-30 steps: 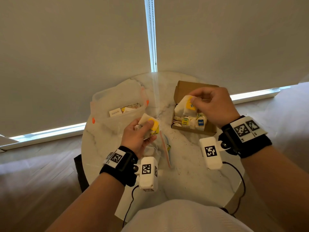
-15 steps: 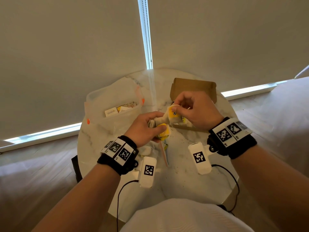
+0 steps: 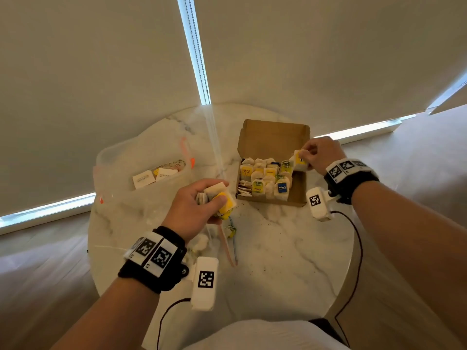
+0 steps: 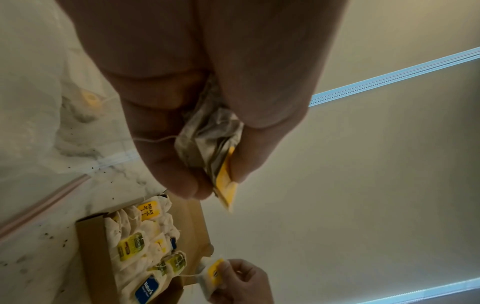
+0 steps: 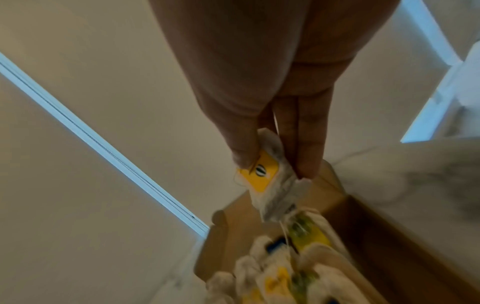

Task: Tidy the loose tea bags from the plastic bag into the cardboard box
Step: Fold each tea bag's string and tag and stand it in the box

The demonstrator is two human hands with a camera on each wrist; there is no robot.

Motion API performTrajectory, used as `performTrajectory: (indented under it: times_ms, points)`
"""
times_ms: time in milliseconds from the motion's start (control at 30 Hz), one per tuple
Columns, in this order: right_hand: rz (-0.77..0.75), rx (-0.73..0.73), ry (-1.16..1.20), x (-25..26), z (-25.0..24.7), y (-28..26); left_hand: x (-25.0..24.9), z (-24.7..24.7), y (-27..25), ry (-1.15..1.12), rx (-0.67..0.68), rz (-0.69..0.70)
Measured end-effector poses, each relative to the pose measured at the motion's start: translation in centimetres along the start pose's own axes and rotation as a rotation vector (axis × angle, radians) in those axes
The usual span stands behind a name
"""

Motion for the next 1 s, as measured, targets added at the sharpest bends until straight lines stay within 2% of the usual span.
performTrajectory:
  times_ms: [200, 333, 467, 733, 1000]
  points:
    - [0.016, 0.087, -0.179, -3.1, 4.7, 0.0, 0.7, 0.1, 0.9, 0.006, -0.026, -0.025]
    - [-0.007, 0.095, -0.373, -4.0, 5.5, 0.6, 1.0, 0.1, 1.4, 0.016, -0.029, -0.028]
    - [0.006, 0.121, -0.468, -3.5, 6.1, 0.8, 1.2, 0.3, 1.7, 0.012, -0.022, -0.032]
    - [-0.007, 0.238, -0.488, -2.0, 7.3, 1.3, 1.3, 0.1, 2.1, 0.023, -0.025, -0.038]
    - [-0.013, 0.198, -0.493, -2.5, 7.3, 1.2, 1.6, 0.4, 2.0, 0.023, -0.021, -0.044]
Point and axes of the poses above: each hand's wrist, its own y-axis towards the middle knuckle, its own z-axis out of the palm, x = y × z, the point moved 8 cm from there along y, towards the middle knuckle, and after that the axes turned 13 degrees about -x, right-handed, at the moved point
